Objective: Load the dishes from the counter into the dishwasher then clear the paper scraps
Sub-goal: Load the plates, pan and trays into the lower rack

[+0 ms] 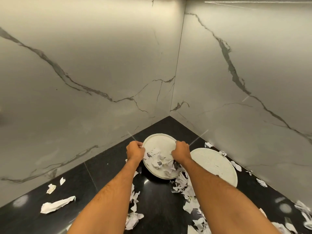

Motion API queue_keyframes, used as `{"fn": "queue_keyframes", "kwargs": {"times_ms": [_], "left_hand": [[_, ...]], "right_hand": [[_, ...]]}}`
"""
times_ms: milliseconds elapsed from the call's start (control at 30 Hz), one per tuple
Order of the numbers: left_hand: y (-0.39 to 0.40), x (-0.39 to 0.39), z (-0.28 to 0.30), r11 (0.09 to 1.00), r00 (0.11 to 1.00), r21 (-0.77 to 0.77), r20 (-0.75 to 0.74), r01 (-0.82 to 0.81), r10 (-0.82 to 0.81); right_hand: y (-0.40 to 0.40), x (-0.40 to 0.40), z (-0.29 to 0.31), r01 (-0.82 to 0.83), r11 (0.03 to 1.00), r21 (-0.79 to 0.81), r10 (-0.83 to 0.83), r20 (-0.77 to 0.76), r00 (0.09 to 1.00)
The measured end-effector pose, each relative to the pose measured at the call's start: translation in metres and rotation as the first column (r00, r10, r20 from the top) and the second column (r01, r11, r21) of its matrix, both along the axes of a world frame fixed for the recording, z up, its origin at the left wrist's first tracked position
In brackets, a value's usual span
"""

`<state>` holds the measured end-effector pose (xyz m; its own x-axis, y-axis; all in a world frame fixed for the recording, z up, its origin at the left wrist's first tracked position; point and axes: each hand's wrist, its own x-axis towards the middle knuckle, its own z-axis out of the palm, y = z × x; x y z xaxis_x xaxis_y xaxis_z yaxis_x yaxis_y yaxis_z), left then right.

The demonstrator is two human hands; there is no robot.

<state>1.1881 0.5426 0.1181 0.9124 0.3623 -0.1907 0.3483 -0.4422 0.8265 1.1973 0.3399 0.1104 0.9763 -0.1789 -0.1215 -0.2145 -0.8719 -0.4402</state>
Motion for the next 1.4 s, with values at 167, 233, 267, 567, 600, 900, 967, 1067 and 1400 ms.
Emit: {"fn": "queue_keyframes", "kwargs": {"times_ms": [167, 233, 267, 567, 600, 900, 967, 1067, 1400], "left_hand": [[-0.006, -0.004, 0.029, 0.993, 0.976, -0.041, 0.192, 0.110, -0.100], [-0.005, -0.010, 0.038, 0.983, 0.948, -0.068, 0.282, 0.172, -0.146], [-0.004, -0.013, 0.042, 0.975, 0.931, -0.092, 0.326, 0.202, -0.162], [0.005, -0.044, 0.074, 0.922, 0.837, -0.213, 0.519, 0.324, -0.174], [0.006, -0.048, 0.079, 0.919, 0.827, -0.213, 0.535, 0.331, -0.174], [0.017, -0.081, 0.118, 0.896, 0.788, -0.246, 0.594, 0.371, -0.163], [0.018, -0.089, 0.118, 0.888, 0.803, -0.281, 0.578, 0.363, -0.146], [0.018, -0.100, 0.116, 0.896, 0.807, -0.302, 0.583, 0.325, -0.096], [-0.012, -0.144, 0.106, 0.962, 0.842, -0.263, 0.533, 0.067, 0.087]], "right_hand": [[-0.001, -0.013, 0.020, -0.003, 1.000, 0.024, 0.000, 0.126, 0.992], [-0.008, -0.020, 0.032, 0.020, 0.998, 0.066, -0.032, 0.180, 0.983], [-0.012, -0.023, 0.037, 0.036, 0.995, 0.089, -0.053, 0.201, 0.978], [-0.031, -0.055, 0.079, 0.081, 0.982, 0.169, -0.136, 0.345, 0.929], [-0.031, -0.059, 0.084, 0.080, 0.983, 0.166, -0.136, 0.363, 0.922], [-0.031, -0.080, 0.110, 0.035, 0.975, 0.221, -0.124, 0.403, 0.907], [-0.033, -0.087, 0.112, 0.039, 0.974, 0.225, -0.131, 0.412, 0.902], [-0.041, -0.100, 0.112, 0.069, 0.969, 0.238, -0.171, 0.443, 0.880], [-0.083, -0.168, 0.111, -0.038, 0.934, 0.356, -0.190, 0.583, 0.790]]}}
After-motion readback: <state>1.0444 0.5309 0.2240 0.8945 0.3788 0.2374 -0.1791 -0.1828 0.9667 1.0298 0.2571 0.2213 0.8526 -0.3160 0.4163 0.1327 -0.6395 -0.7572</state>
